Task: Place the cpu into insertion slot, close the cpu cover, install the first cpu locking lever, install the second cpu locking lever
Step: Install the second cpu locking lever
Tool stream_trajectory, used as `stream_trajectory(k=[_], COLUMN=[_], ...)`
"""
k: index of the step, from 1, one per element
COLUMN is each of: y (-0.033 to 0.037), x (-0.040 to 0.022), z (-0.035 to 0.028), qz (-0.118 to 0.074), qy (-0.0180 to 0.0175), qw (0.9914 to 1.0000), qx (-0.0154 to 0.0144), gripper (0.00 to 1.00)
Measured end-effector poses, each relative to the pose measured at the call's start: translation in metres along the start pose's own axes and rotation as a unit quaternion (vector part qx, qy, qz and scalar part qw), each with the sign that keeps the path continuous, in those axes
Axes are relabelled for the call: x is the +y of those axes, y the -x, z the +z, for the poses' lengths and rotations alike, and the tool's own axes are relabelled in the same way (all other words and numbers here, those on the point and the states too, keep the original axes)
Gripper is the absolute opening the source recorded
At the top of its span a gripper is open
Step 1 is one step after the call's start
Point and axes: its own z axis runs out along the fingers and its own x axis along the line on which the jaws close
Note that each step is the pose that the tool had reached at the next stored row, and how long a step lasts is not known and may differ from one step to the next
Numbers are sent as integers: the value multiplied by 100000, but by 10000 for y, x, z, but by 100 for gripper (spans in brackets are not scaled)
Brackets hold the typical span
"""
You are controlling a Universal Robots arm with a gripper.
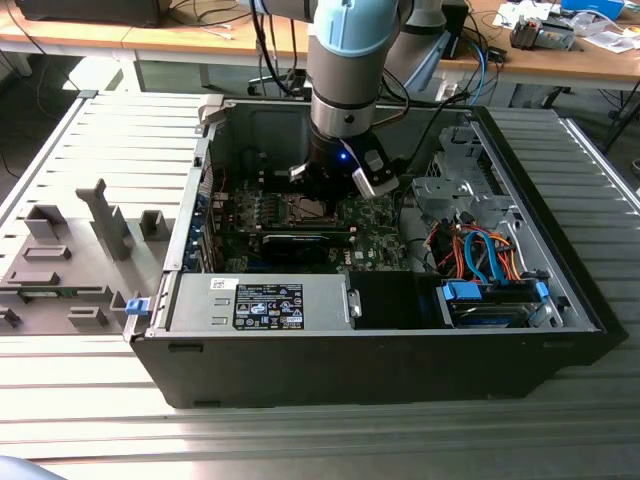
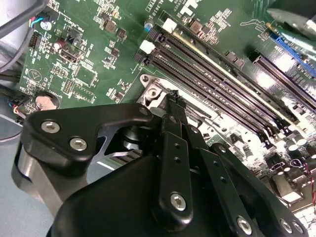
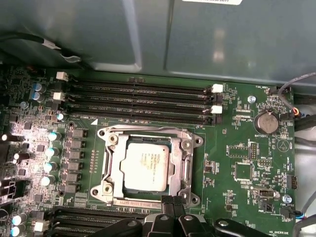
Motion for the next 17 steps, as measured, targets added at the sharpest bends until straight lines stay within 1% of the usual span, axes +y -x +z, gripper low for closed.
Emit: stream_trajectory(k=[2, 3, 5, 6, 9, 10, 11, 14, 17], y=[-4, -5, -7, -7, -9, -10, -10, -10, -10], x=[-45, -61, -83, -88, -114, -126, -136, -142, -143], z=[-5, -8, -10, -10, -14, -15, -16, -17, -17], qz=[14, 19, 26, 28, 39, 41, 45, 52, 49], qy=[1190, 1717, 2529, 2716, 3609, 4057, 4400, 4565, 4576], qw=[99993, 99985, 99968, 99963, 99934, 99917, 99902, 99895, 99895], qx=[-102, -140, -210, -229, -301, -338, -368, -382, -380], gripper=[11, 11, 11, 11, 11, 11, 11, 11, 11])
